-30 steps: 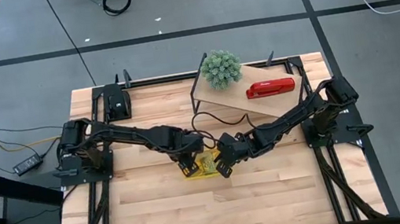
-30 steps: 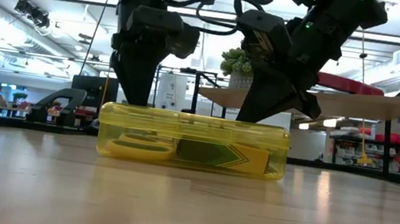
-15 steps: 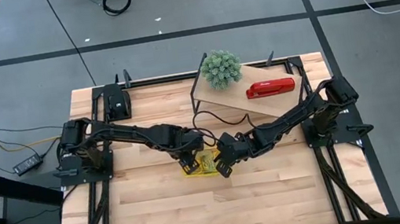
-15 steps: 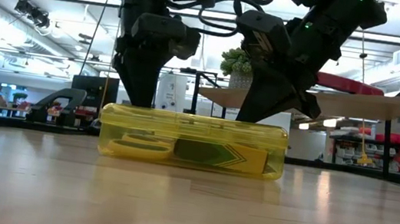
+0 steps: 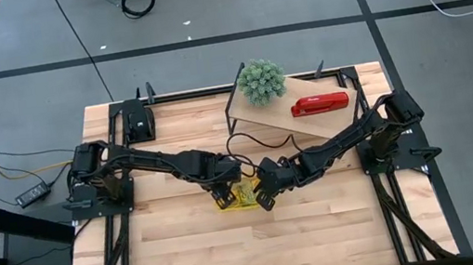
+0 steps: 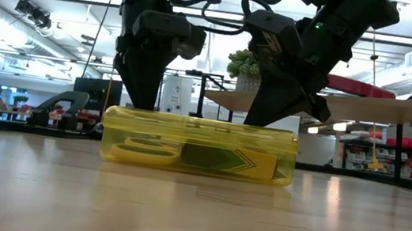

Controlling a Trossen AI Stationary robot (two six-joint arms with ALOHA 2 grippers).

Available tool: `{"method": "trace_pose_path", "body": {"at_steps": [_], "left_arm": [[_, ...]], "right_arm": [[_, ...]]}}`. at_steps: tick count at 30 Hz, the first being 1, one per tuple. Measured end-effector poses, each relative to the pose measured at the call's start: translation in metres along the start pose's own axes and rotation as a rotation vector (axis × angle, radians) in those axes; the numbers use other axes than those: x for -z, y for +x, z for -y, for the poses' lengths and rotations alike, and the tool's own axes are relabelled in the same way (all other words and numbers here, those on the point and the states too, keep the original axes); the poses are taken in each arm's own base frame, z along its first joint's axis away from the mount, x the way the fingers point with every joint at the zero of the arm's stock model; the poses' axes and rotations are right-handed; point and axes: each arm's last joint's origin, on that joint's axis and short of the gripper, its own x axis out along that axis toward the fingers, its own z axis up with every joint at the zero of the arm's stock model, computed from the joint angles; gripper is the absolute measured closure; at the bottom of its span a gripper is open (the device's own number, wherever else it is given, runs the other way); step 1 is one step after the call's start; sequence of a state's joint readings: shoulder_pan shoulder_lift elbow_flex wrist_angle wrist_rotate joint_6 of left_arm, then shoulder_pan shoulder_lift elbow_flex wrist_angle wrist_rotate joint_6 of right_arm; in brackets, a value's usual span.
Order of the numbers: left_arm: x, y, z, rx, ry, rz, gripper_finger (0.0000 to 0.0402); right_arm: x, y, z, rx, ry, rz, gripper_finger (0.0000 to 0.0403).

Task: Pack school essentials
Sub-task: Close the supply box

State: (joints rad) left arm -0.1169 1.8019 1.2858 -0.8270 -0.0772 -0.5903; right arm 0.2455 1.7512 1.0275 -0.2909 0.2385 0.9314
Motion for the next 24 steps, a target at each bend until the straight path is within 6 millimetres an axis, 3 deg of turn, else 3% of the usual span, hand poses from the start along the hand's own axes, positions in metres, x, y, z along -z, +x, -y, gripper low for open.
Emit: {"method": "trace_pose_path", "body": {"at_steps": [24], "left_arm": [[0.0015,-0.0023,-0.0006,0.010,-0.032,-0.013,0.0230]], "right_arm": [[-0.0002,0.0000,0.0001,0.004,0.000,0.006,0.0397]]}}
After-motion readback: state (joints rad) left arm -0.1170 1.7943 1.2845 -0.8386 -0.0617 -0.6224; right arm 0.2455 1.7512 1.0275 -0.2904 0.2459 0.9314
